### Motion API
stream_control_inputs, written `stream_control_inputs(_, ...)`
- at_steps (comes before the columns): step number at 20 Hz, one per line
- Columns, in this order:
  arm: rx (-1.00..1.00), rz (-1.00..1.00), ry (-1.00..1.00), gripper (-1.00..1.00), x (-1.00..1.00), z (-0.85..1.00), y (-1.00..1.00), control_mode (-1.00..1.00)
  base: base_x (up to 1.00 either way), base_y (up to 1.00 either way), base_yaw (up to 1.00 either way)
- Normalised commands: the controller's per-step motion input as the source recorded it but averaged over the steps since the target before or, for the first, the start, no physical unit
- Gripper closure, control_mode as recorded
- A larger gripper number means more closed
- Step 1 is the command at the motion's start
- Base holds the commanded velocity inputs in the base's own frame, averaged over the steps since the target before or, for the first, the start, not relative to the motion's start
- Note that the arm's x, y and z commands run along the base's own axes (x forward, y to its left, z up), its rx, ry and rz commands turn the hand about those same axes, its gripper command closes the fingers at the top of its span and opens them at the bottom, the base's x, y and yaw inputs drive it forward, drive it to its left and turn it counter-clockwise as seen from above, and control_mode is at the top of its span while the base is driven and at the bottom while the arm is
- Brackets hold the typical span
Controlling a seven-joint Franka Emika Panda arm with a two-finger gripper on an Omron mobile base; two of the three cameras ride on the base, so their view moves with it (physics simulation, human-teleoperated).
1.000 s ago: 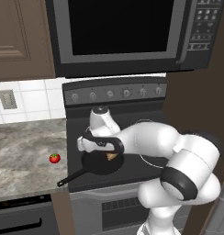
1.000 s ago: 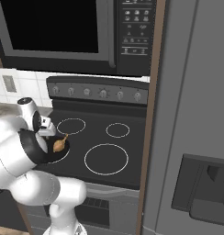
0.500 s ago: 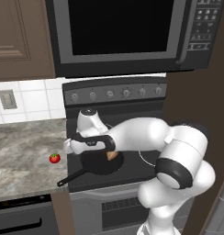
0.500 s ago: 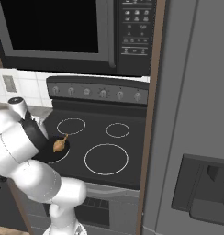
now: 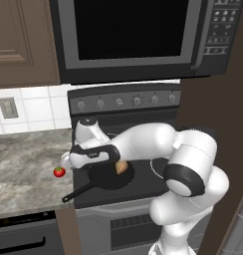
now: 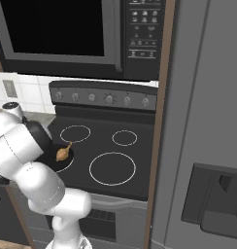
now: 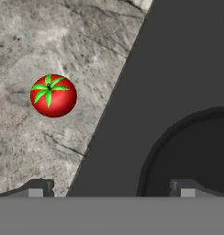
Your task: Place the pan on the front left burner on the stove. Then place the tomato and the onion in the pan and turn on the front left burner.
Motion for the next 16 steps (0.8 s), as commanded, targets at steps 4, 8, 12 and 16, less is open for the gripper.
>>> stream_control_inputs(4,0.01,0.07,0.00,-1.00,0.00,0.00,0.28,-1.00,0.00,0.00,0.00)
stream_control_inputs(8,0.00,0.06,0.00,-1.00,0.00,-0.03,0.22,-1.00,0.00,0.00,0.00)
stream_control_inputs(12,0.00,0.05,0.00,-1.00,0.00,-0.13,0.09,-1.00,0.00,0.00,0.00)
stream_control_inputs(16,0.00,0.04,0.00,-1.00,0.00,-0.17,0.08,-1.00,0.00,0.00,0.00)
